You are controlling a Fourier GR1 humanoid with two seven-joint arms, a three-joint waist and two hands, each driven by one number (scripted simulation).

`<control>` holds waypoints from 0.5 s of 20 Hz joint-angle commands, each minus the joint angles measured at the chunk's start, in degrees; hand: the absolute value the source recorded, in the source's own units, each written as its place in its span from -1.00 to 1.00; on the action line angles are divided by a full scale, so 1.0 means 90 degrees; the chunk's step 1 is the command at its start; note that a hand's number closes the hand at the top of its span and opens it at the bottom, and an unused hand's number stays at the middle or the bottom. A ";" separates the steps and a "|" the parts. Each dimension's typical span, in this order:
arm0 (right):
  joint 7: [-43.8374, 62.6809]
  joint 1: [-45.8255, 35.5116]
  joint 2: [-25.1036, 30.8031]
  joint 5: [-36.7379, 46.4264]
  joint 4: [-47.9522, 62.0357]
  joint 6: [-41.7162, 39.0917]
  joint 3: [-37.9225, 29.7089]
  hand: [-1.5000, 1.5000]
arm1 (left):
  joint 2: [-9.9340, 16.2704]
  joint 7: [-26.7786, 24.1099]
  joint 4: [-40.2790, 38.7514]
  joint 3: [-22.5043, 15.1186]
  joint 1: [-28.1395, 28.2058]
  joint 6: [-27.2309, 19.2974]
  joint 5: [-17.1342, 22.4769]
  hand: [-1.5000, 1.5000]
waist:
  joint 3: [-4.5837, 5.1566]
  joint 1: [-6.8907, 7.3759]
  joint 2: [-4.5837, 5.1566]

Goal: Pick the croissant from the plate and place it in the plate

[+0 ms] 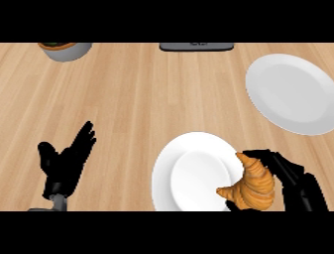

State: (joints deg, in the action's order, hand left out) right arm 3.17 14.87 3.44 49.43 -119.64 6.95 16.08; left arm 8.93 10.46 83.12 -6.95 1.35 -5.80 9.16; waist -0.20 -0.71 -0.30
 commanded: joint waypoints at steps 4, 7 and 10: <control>-0.0163 -0.0792 0.0145 -0.2209 0.0245 -0.0086 -0.2080 1.00 | -0.0046 0.0347 0.0100 -0.0088 0.0034 0.0030 -0.0029 0.00 | 0.0013 0.0090 0.0040; -0.0652 -0.1341 0.0176 -0.2322 0.1348 0.0333 -0.2546 1.00 | -0.0049 0.0118 -0.0341 0.0065 -0.0046 0.0155 -0.0002 0.00 | 0.0018 0.0095 0.0045; -0.1174 -0.2058 0.0536 -0.2344 0.2626 0.0499 -0.3022 1.00 | -0.0007 0.0450 -0.0052 0.0169 -0.0277 0.0159 0.0074 0.00 | 0.0018 0.0113 0.0044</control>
State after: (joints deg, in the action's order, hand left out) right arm -3.51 2.14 6.65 29.93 -105.28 9.20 -6.20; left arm 8.39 11.44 82.92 -6.68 0.42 -5.16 8.79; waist -0.18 0.22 -0.04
